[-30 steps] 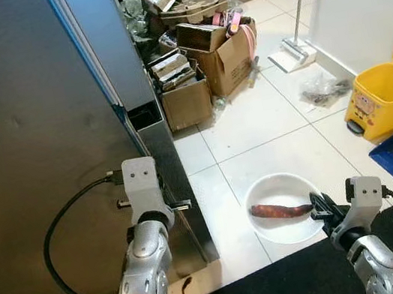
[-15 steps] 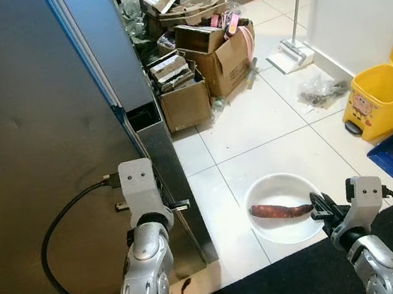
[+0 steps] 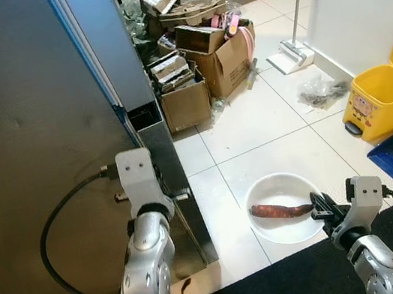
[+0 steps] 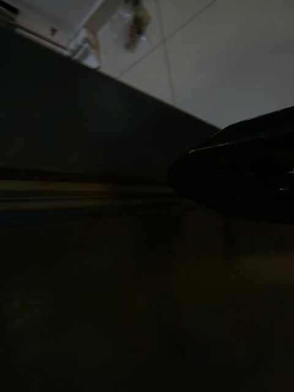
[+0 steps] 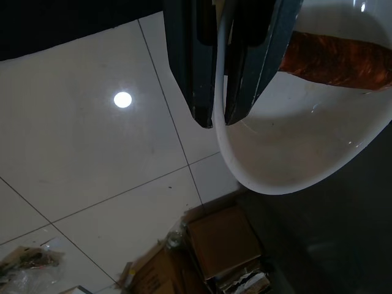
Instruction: Restocking fridge
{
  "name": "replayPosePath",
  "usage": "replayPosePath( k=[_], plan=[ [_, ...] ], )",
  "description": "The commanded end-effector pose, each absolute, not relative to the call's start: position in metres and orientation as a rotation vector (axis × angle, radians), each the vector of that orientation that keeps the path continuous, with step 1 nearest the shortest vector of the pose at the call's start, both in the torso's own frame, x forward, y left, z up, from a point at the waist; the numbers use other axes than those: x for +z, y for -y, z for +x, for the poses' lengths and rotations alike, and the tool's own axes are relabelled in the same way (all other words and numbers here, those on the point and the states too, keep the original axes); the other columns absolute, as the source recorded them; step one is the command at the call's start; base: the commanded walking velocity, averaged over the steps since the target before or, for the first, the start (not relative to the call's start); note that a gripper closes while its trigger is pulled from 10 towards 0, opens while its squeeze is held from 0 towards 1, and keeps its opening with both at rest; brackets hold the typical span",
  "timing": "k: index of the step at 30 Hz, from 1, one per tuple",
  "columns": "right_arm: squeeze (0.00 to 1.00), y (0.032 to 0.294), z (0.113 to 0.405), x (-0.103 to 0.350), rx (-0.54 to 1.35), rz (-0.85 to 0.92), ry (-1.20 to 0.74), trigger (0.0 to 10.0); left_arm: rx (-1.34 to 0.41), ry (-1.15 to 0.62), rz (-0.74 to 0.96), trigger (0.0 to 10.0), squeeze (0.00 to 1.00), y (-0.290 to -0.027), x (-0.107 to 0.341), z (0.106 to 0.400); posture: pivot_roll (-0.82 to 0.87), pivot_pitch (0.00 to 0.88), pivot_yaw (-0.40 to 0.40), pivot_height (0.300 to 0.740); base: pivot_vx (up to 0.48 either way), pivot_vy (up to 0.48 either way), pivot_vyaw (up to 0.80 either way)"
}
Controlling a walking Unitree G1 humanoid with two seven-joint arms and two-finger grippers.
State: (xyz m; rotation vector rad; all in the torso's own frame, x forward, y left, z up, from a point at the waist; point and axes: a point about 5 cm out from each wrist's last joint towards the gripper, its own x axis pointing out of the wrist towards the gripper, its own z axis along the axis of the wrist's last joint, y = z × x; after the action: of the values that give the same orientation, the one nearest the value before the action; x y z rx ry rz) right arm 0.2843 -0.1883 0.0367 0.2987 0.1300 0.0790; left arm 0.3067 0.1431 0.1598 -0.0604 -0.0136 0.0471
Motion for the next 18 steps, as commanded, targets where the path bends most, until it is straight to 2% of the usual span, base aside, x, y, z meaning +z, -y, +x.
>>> replayPosePath(
  k=[1,18],
  plan=[
    [0.00,0.189,0.281,0.034,0.078,0.296,-0.137,10.0,0.059,0.003,-0.075,10.0,0.00,-0.142,0.158,0.311,-0.09,0.165,0.027,0.717,0.000,0.000,0.00],
    [0.00,0.189,0.281,0.034,0.076,0.296,-0.138,10.0,0.080,0.056,-0.062,10.0,0.00,-0.143,0.170,0.321,-0.09,0.167,0.030,0.717,0.000,0.000,0.00]
  ],
)
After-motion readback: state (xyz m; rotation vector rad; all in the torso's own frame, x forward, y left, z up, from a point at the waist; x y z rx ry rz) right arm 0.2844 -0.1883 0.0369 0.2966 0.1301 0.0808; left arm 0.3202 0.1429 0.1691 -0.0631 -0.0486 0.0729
